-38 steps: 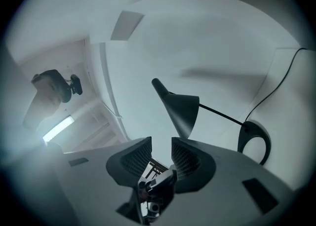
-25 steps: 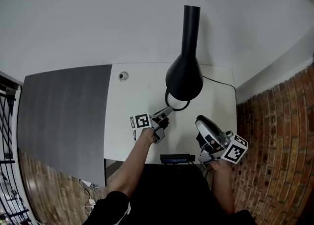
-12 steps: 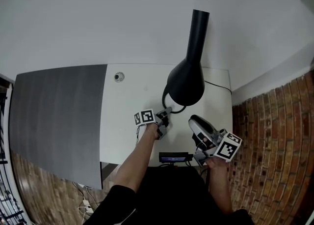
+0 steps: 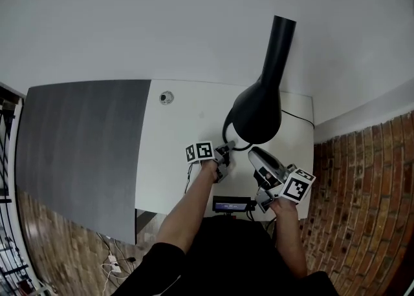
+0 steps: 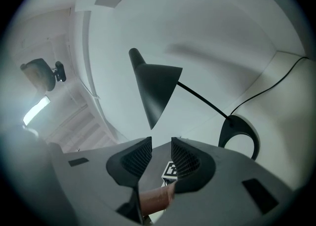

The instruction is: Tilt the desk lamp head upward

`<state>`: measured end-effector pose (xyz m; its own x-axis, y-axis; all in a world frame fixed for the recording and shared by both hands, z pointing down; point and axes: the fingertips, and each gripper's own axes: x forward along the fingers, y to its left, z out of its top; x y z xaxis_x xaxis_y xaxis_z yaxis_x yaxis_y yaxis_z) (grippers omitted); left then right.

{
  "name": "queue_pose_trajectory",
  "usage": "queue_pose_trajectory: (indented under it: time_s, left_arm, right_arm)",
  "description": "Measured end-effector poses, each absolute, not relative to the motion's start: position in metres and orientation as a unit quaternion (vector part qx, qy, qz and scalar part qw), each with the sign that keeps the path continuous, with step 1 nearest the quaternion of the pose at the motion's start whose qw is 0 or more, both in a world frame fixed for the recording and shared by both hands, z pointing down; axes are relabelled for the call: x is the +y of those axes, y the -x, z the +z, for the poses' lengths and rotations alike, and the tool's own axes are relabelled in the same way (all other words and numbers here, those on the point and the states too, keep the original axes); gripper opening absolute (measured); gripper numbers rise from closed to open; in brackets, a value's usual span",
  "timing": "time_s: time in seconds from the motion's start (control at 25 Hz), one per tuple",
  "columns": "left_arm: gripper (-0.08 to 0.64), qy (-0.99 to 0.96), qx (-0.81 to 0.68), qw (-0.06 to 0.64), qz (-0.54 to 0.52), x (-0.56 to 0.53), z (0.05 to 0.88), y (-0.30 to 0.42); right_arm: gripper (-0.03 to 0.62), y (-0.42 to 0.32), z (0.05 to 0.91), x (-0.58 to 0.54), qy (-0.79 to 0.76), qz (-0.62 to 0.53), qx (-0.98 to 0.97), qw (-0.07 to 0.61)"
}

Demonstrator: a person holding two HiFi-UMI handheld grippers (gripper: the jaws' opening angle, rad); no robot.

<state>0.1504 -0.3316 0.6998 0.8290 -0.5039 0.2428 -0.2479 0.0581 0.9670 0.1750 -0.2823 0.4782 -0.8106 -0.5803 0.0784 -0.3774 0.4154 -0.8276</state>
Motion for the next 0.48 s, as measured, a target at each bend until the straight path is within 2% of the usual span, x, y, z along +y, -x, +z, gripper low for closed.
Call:
queue_pose_trajectory:
  time_s: [0.48]
  left_arm:
    - [0.009, -0.678, -0.287, 0.670, -0.095, -0.332, 0.700, -0.148]
  right_arm:
    - [0.109, -0.163, 0.444, -0.299, 0.259, -0.413, 0.856, 0.174]
